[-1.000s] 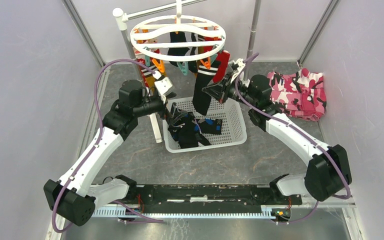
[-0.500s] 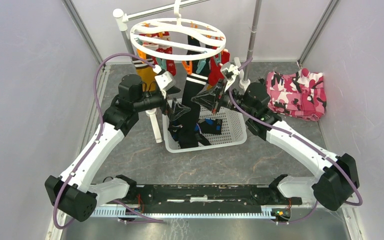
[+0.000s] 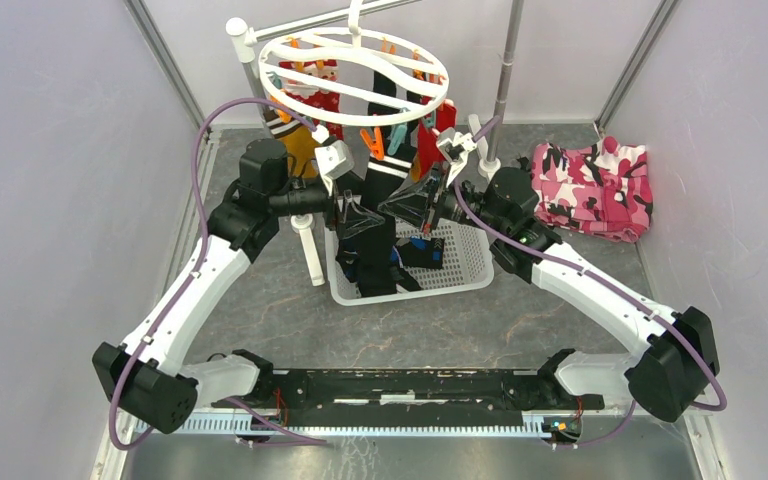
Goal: Remove the socks clipped to the hanger
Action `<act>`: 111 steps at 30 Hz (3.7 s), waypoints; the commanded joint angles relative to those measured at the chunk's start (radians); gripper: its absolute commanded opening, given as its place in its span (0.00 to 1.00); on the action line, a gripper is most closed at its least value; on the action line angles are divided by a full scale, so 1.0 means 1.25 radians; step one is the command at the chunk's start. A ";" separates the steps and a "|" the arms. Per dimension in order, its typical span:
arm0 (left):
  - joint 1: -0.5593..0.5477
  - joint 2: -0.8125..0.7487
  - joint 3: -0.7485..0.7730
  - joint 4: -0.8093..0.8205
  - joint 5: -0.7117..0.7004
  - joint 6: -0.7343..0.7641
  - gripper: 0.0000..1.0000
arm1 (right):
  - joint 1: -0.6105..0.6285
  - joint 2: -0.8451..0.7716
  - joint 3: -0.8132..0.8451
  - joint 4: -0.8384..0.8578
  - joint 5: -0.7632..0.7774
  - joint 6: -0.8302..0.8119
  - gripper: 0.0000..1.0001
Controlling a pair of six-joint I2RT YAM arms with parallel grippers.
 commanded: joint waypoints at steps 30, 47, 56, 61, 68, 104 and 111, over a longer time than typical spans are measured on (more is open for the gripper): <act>0.004 0.002 0.022 0.029 0.340 -0.235 0.04 | -0.123 0.095 0.127 0.336 -0.065 0.242 0.76; 0.004 -0.002 -0.002 0.082 0.417 -0.316 0.08 | -0.122 0.195 0.140 0.582 -0.025 0.419 0.70; 0.004 -0.009 0.006 0.088 0.427 -0.326 0.08 | -0.122 0.241 0.150 0.634 -0.005 0.466 0.73; 0.003 -0.010 0.004 0.099 0.423 -0.335 0.08 | -0.120 0.264 0.160 0.716 0.003 0.531 0.62; 0.004 -0.006 0.011 0.015 0.340 -0.244 0.08 | -0.116 0.239 0.162 0.674 -0.004 0.508 0.29; 0.004 -0.023 -0.062 -0.116 -0.058 0.259 0.51 | -0.115 0.119 0.127 0.301 0.004 0.266 0.02; 0.004 -0.061 -0.073 0.137 -0.113 0.029 0.98 | -0.106 0.112 0.136 0.275 0.007 0.252 0.02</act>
